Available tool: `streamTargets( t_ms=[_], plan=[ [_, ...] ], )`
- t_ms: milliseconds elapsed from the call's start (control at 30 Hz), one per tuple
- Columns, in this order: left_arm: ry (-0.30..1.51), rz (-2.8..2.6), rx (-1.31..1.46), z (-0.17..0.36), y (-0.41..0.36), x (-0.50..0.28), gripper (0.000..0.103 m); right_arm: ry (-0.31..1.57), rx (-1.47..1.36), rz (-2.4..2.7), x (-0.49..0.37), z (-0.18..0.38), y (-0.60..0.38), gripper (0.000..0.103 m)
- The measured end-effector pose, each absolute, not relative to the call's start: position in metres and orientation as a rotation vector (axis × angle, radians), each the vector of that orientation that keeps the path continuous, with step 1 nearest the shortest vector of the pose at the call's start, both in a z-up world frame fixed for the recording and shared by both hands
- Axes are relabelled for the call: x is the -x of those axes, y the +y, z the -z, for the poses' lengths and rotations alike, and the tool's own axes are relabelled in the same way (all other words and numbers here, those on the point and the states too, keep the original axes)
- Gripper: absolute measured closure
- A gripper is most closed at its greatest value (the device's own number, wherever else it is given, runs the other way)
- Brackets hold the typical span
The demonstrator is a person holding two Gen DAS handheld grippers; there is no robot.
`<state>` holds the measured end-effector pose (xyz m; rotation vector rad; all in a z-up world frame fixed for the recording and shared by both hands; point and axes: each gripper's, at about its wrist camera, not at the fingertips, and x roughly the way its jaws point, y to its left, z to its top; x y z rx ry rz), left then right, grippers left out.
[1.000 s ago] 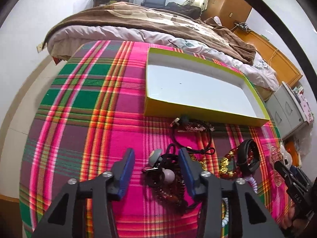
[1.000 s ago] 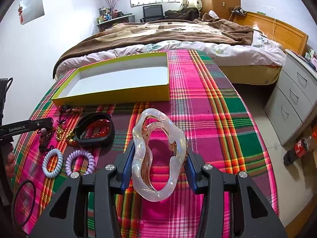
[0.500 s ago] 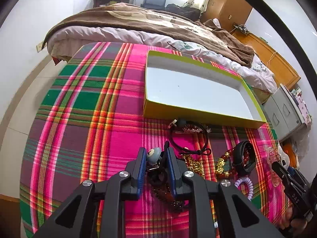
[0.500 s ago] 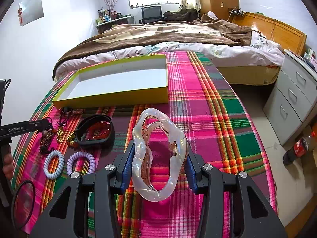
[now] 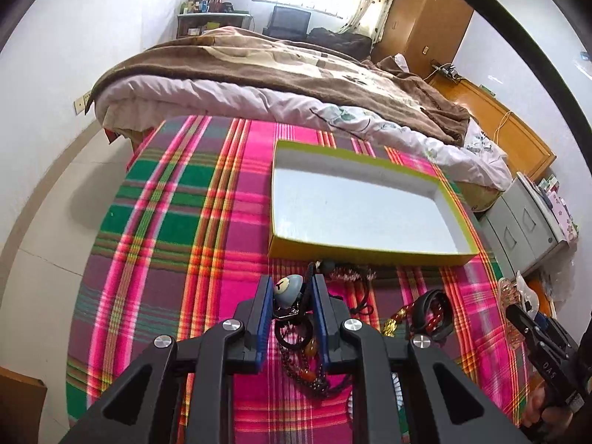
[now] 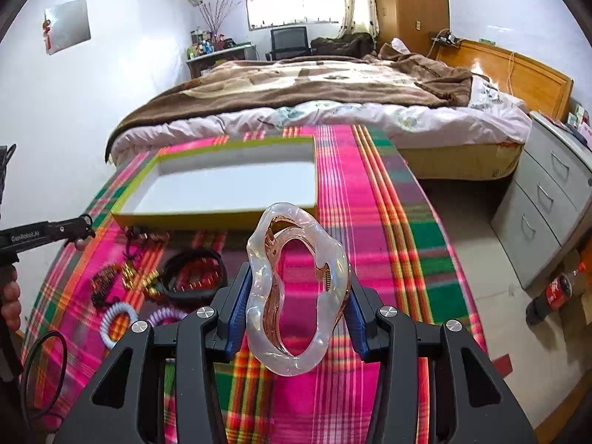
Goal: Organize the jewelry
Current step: 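Carry claw clip into tray with right tool while left tool carries hair tie there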
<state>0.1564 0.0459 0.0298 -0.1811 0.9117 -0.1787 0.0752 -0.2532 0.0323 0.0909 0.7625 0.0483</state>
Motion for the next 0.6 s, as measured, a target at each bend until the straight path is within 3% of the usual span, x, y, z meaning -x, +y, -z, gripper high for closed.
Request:
streamTargets(
  t_ms=[267,600],
  plan=[
    [0.892,0.185,0.164,-0.046,0.045,-0.185,0.082,0.746,-0.071,-0.078,-0.120,-0.056,-0.252,0.057],
    [0.903,0.215,0.145,-0.042,0.026,-0.241,0.082,0.803,-0.059,-0.090,-0.184,-0.041,-0.251,0.057]
  ],
)
